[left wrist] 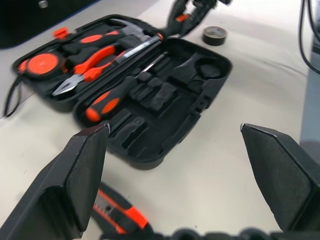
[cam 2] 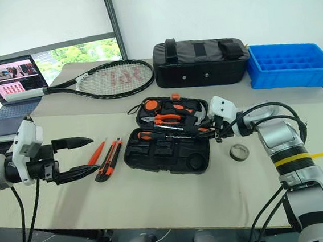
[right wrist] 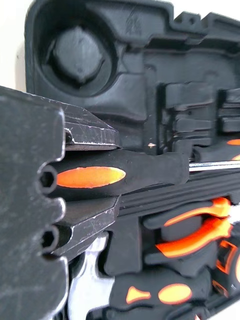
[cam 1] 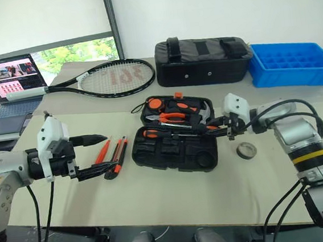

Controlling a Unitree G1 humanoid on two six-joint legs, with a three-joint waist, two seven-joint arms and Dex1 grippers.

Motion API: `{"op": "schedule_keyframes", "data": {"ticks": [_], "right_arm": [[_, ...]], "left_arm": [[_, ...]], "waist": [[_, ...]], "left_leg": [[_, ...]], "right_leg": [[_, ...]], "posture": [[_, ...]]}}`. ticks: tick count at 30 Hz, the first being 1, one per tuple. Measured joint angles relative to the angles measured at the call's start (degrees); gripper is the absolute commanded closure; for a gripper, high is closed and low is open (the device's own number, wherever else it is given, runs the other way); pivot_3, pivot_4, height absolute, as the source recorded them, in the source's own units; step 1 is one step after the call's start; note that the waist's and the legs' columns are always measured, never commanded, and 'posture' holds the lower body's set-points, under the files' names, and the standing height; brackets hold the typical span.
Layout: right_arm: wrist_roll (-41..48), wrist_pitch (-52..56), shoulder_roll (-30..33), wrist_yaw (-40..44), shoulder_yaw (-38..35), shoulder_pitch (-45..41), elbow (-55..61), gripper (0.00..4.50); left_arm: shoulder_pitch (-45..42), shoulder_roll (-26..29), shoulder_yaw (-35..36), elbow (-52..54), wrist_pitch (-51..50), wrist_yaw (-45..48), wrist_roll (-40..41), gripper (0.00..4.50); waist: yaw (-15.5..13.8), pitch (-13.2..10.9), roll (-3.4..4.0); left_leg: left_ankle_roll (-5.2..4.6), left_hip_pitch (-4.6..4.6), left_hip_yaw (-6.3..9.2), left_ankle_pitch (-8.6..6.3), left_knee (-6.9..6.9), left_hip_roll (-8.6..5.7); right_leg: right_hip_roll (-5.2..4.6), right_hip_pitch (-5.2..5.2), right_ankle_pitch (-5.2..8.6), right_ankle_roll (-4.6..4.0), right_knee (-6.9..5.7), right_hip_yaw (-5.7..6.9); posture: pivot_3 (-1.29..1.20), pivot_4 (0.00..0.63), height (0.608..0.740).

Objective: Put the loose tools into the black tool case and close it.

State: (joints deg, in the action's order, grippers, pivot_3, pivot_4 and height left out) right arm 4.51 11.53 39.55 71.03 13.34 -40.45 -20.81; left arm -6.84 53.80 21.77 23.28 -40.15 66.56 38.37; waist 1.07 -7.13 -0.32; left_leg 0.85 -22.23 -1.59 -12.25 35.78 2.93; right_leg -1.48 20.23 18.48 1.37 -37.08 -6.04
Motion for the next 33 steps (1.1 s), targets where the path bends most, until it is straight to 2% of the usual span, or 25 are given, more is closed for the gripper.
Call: {"op": "schedule_keyframes", "data": {"ticks": [1,3,4,10,11,15,18,23,31,33], "right_arm": [[-0.34,-0.29,-0.3,0.03,0.34,0.01,-0.42,3.53],[-1.44,-2.5,-1.42,0.15,1.62,-0.05,-1.83,2.51],[-1.73,-3.2,-1.61,0.4,2.0,-0.18,-2.02,2.29],[-2.2,-4.09,-1.94,0.29,1.79,-0.71,-2.83,0.25],[-2.01,-4.1,-1.98,0.56,1.74,-0.7,-2.73,0.05],[-0.94,-4.06,-2.02,0.83,0.83,-0.7,-2.14,0.05],[1.44,-2.23,-2.51,-0.6,-2.68,-0.87,-0.62,0.05],[8.11,4.29,-7.96,-3.79,-6.66,-0.02,6.05,1.47],[7.76,2.62,-13.81,-8.84,-6.11,5.31,5.77,4.28],[5.87,0.41,-14.45,-10.14,-4.55,5.95,3.06,4.46]], "left_arm": [[0.25,0.0,0.05,0.3,-0.05,-0.21,0.01,0.0],[1.15,0.01,0.53,1.17,-0.15,-1.0,0.26,0.0],[1.24,0.09,0.81,1.33,-0.16,-1.42,0.35,0.0],[1.37,0.58,1.37,1.91,-0.18,-2.68,2.06,0.0],[1.37,0.63,1.37,1.91,-0.18,-2.85,2.21,0.0],[1.18,1.07,1.22,1.69,-0.08,-2.97,2.23,0.0],[0.77,1.07,0.51,1.04,0.05,-2.97,2.23,0.0],[-0.37,1.07,-0.93,0.55,0.21,-3.01,2.21,0.0],[-1.07,1.07,-1.7,-0.32,0.28,-2.91,2.17,0.0],[-1.05,1.07,-1.72,-0.3,0.28,-2.91,2.17,0.0]], "waist": [[0.02,0.0,0.0],[0.06,0.0,0.0],[0.09,0.0,0.0],[0.23,0.0,0.0],[0.26,0.0,0.0],[0.32,0.0,0.0],[0.33,0.0,0.0],[1.05,0.0,-0.01],[1.31,0.01,-0.03],[1.46,0.01,-0.03]], "left_leg": [[0.0,0.01,-0.01,0.0,-0.01,0.0],[0.0,0.03,-0.01,0.0,-0.02,0.02],[0.0,0.06,-0.01,0.0,-0.02,0.04],[0.0,0.1,-0.01,0.0,-0.03,0.05],[0.0,0.09,-0.01,0.0,-0.03,0.06],[0.0,0.07,-0.01,0.0,-0.03,0.05],[0.0,0.07,-0.01,0.0,-0.03,0.05],[0.0,0.07,0.02,0.0,-0.06,0.09],[0.0,0.05,0.03,0.0,-0.05,0.05],[0.01,0.06,0.03,0.0,-0.05,0.05]], "right_leg": [[0.0,0.0,0.0,0.0,0.0,-0.01],[0.02,0.02,-0.01,-0.01,-0.03,0.0],[0.04,0.0,-0.01,-0.02,-0.03,0.0],[0.05,-0.01,-0.01,-0.03,-0.04,0.02],[0.05,-0.01,-0.01,-0.03,-0.04,0.02],[0.04,0.01,-0.01,-0.03,-0.04,0.02],[0.04,0.01,-0.02,-0.03,-0.04,0.02],[0.08,0.0,-0.02,-0.04,-0.06,0.05],[0.04,0.0,-0.02,-0.03,-0.04,0.09],[0.04,0.01,-0.02,-0.03,-0.05,0.09]], "posture": [[0.0,0.15,0.708],[0.0,0.15,0.708],[0.0,0.15,0.708],[0.0,0.15,0.708],[0.0,0.15,0.708],[0.0,0.15,0.708],[0.0,0.15,0.708],[0.0,0.15,0.708],[0.0,0.15,0.708],[0.0,0.15,0.708]]}}
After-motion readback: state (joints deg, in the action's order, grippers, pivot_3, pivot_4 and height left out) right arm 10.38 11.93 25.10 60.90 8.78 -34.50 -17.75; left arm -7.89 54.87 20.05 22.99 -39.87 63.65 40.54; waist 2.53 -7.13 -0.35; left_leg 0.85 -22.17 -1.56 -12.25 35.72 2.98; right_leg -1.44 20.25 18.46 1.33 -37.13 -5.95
